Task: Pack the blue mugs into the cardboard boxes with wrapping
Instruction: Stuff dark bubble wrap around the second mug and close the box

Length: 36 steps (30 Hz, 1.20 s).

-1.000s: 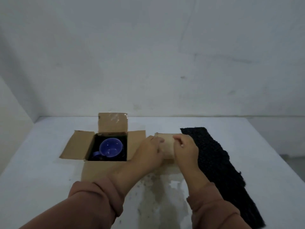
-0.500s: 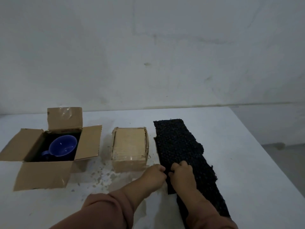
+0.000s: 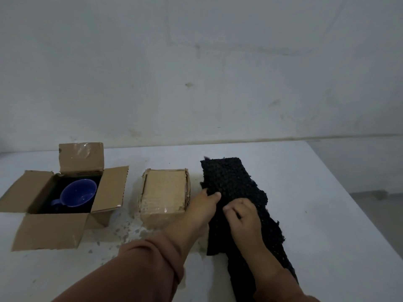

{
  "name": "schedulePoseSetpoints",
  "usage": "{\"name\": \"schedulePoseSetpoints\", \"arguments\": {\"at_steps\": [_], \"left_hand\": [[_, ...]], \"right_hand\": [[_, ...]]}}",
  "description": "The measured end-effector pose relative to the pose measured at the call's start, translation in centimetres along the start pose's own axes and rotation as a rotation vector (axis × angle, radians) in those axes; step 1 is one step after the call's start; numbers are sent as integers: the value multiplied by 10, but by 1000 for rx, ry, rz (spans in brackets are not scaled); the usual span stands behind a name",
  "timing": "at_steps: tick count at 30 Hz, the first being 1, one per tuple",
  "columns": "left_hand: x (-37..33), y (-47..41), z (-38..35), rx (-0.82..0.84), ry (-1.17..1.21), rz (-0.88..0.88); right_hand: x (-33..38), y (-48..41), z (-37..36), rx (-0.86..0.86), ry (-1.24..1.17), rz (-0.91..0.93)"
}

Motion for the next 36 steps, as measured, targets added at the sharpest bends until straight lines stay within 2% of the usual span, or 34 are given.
{"name": "schedulePoseSetpoints", "arguments": {"at_steps": [2,4,6,8,10,12,16,20,21,24,26,28,30,34,36], "left_hand": [[-20,8,13,-8,41,-72],[-40,21,34,-5,80,-139],[-56,35,65,4,132,-181],[-65,49,102,-1,176,-193],[-66,59,143,-35,203,-185],[-57,62,185,-86,204,-153],[-37,72,258,-208,169,-144],[-17,93,330,-561,-29,-177],[-15,96,343,-552,-104,-215],[-12,99,364,-391,-449,-285],[-18,103,379,-446,-674,-294],[-28,110,396,-561,-889,-277],[-37,117,404,-562,-1065,-255],[-51,122,399,-310,-897,-366],[-56,123,404,-349,-825,-399]], "right_hand": [[9,-11,13,-164,-37,1],[17,-24,16,-219,-87,-98],[23,-37,6,-169,-189,-303],[31,-42,-19,-37,-386,-554],[48,-44,-51,98,-625,-680],[73,-46,-77,136,-745,-616],[117,-42,-133,269,-653,-452],[145,-30,-188,417,-404,-377],[152,-28,-199,419,-325,-338],[176,-31,-227,370,-22,-127],[196,-34,-242,350,87,2],[218,-36,-251,331,79,103],[241,-35,-260,381,78,182],[277,-29,-291,569,76,225],[283,-33,-297,470,43,243]]}}
Point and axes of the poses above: each hand's wrist, its own y-axis away from the middle knuckle, its own z-axis out of the back of the hand, x = y × z, the point moved 6 cm from there along -y, towards the middle knuckle, and after that the axes turned 13 degrees about -y, right-handed, at the moved point
